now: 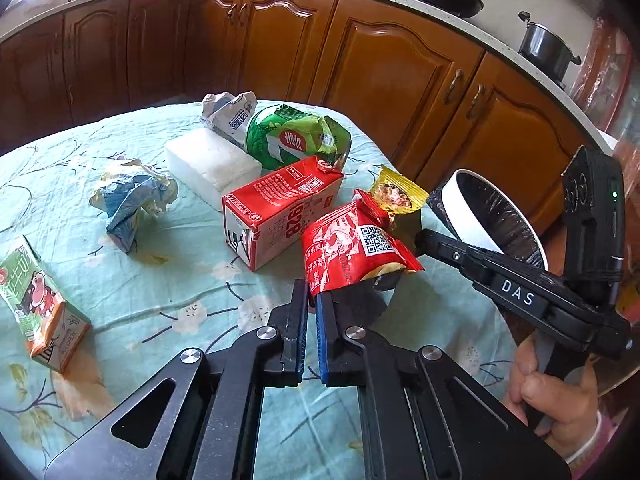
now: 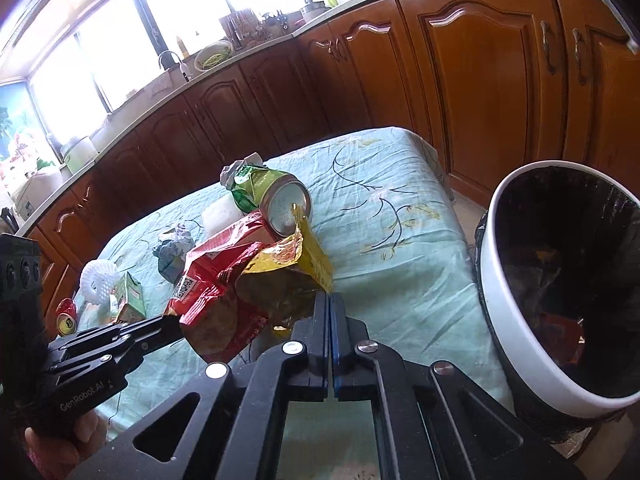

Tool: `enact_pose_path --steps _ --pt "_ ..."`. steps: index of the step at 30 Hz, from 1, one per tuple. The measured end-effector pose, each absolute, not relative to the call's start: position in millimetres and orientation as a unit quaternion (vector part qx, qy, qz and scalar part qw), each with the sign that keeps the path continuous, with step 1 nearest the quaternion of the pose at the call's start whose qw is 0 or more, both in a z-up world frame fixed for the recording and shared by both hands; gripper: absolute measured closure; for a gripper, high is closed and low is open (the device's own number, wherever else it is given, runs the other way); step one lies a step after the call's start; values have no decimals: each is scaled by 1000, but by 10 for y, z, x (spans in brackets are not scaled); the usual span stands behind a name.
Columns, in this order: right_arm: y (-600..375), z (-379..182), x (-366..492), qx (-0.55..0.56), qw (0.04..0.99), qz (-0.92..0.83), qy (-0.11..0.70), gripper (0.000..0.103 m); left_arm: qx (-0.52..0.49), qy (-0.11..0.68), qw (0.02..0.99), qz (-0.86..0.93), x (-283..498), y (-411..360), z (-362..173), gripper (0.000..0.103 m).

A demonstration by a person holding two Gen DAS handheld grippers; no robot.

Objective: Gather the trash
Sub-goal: 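Grasp the red snack bag with the left gripper while the right gripper grasps the yellow wrapper, then carry the red bag and yellow wrapper over the bin with both grippers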

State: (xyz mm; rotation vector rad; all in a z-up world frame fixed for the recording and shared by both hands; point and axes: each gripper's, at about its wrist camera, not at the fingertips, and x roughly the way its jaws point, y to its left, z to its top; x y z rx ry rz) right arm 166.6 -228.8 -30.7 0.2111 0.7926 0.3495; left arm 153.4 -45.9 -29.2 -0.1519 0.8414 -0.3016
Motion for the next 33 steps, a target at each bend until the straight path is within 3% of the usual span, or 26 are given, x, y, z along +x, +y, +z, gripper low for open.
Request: enact_pose_path --steps 33 --pt "-3749 66 940 178 931 70 312 103 -32 349 908 -228 1324 -1390 340 102"
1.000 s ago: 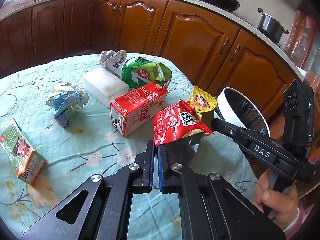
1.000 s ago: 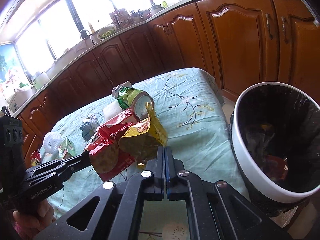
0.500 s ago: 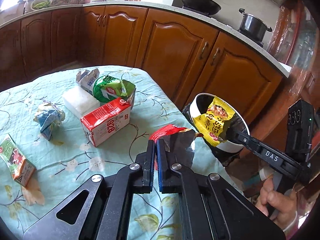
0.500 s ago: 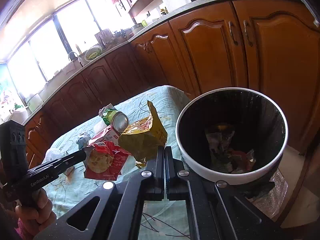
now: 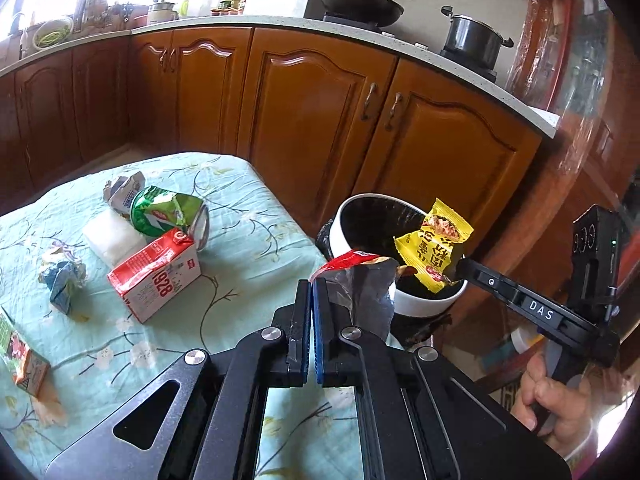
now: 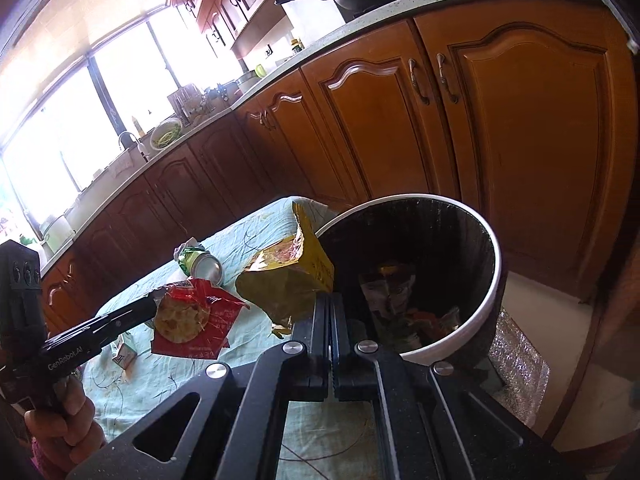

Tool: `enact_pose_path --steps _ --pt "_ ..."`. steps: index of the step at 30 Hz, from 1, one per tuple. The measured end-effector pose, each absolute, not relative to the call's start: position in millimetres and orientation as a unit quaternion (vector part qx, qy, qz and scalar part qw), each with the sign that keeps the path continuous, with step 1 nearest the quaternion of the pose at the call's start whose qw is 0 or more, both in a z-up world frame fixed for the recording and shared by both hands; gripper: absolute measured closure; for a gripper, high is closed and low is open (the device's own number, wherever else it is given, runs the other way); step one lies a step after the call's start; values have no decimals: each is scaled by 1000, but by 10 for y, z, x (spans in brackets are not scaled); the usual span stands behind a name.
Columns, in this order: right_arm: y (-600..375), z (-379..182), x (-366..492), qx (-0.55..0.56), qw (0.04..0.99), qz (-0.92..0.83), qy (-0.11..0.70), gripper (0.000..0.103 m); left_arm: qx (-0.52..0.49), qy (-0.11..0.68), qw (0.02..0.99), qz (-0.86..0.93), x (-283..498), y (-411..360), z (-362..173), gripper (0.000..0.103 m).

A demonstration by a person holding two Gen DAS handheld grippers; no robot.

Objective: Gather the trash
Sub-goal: 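Carry the red bag and yellow wrapper over the bin with both grippers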

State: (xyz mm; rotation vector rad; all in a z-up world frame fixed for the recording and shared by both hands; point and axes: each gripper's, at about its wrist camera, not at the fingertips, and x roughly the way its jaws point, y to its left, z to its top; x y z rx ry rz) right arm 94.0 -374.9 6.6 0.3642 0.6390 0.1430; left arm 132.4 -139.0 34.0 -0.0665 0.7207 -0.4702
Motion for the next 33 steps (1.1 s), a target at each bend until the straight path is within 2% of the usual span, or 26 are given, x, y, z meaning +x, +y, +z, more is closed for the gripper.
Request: enact_pose_path --steps 16,30,33 --pt "-4169 14 1125 180 928 31 325 103 -2 334 906 -260 1604 -2081 485 102" --pt "-4255 -94 1388 164 919 16 359 103 24 358 896 -264 1937 -2472 289 102" --pt "-4224 -101 1448 159 918 13 363 96 25 365 892 -265 1981 -2507 241 102"
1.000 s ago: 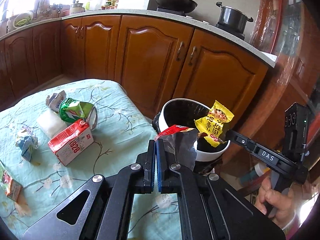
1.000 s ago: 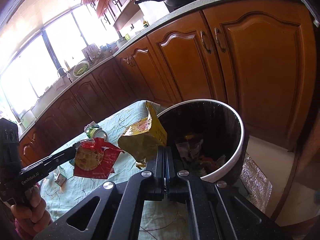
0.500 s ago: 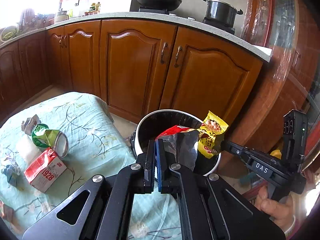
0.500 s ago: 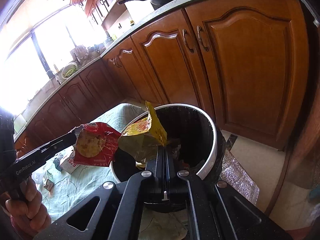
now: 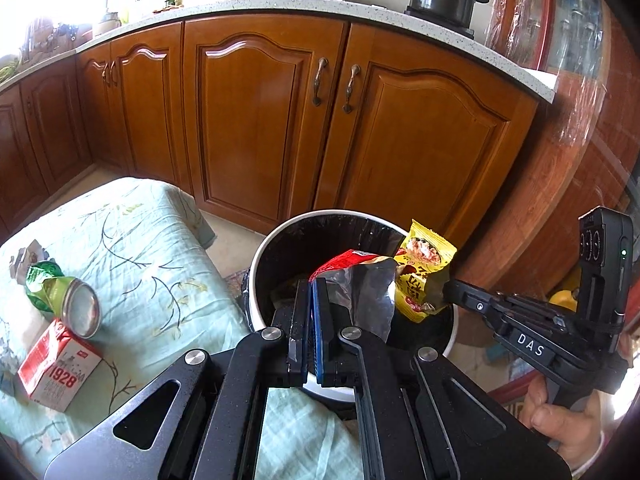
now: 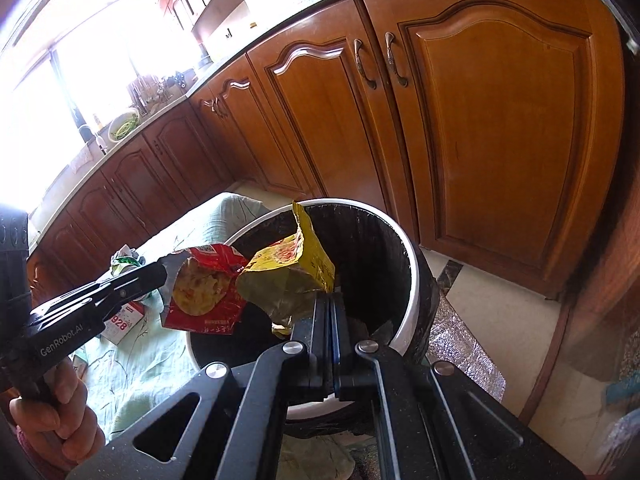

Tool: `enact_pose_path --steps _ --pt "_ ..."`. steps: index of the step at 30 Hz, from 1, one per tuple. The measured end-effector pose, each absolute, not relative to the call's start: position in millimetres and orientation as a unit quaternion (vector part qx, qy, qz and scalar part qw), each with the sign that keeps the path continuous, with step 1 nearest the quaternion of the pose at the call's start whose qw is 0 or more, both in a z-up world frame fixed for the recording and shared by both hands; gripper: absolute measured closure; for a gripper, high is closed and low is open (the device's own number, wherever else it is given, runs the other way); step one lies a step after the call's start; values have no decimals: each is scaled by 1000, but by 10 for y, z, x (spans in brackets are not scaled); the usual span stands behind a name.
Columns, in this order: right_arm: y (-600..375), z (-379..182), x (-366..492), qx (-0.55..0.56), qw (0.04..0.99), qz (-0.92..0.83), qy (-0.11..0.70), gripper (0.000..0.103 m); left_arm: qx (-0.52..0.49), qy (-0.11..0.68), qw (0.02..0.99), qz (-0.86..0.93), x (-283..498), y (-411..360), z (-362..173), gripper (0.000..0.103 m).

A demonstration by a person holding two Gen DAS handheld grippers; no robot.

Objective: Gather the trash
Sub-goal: 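Carry the red bag and yellow wrapper over the bin with both grippers, then open both grippers to drop the bags into the bin, then move both open grippers back toward the remaining trash on the table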

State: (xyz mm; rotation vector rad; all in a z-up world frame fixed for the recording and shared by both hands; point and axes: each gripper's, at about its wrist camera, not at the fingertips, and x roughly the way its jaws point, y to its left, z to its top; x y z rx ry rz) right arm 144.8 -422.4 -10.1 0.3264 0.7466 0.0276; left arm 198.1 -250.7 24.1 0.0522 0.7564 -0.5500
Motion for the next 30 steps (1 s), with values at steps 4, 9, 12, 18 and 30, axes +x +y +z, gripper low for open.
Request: enact_pose_path --steps 4,9,12,18,30 --pt "-4199 -102 1457 159 919 12 361 73 28 375 886 -270 2021 -2554 179 101" --pt "-4201 -97 1391 178 920 20 348 51 26 377 886 -268 2027 -2535 150 74" --pt "-4181 -97 1350 190 921 23 339 32 16 378 887 -266 2010 -2473 139 66" --pt "-4024 -64 1242 207 922 41 323 9 -4 382 889 -253 1901 -2213 111 53" --pt "-3414 -125 1208 216 909 99 341 8 -49 388 899 -197 1509 -1400 52 44"
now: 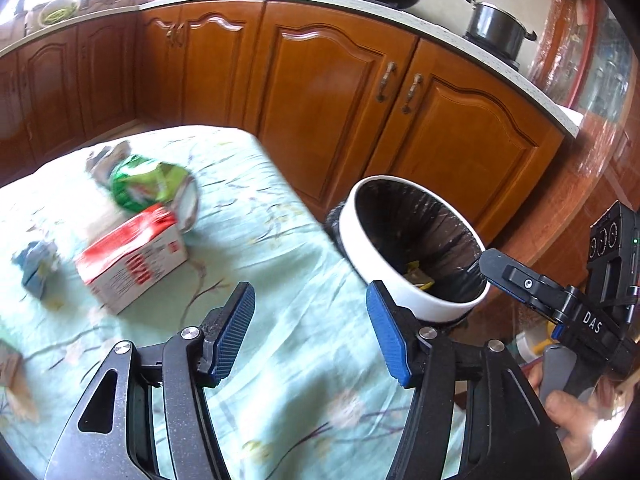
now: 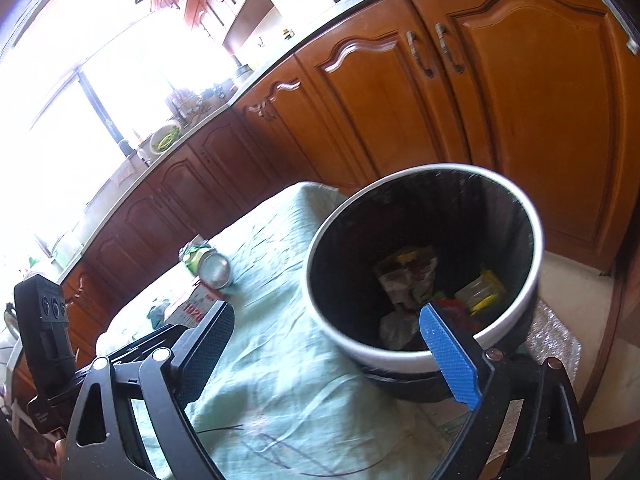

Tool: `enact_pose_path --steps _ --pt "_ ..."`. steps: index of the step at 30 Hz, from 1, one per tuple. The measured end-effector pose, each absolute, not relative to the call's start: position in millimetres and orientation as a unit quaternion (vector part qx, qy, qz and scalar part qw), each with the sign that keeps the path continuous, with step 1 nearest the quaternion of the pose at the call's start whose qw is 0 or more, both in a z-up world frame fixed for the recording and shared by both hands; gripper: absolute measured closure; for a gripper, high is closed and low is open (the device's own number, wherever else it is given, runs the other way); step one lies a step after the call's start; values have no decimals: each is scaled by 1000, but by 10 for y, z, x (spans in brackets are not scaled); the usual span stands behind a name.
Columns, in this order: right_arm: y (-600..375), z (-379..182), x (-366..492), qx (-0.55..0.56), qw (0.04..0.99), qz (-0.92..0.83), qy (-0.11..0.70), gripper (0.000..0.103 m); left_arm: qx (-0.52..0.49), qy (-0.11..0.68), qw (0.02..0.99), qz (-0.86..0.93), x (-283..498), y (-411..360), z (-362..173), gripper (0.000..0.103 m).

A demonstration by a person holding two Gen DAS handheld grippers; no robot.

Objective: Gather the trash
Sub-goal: 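Move both open grippers back toward the remaining trash on the table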

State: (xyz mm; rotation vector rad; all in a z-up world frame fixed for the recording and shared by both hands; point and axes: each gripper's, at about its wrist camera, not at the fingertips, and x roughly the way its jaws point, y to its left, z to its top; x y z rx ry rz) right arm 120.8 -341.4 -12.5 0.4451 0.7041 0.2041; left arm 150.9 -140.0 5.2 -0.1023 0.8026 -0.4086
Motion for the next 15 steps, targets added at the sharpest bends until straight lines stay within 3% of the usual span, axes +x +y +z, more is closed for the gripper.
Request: enact_pose_path --steps 15 --pt "-2465 -199 1229 176 893 171 376 8 -125 381 910 -102 1121 -176 -7 44"
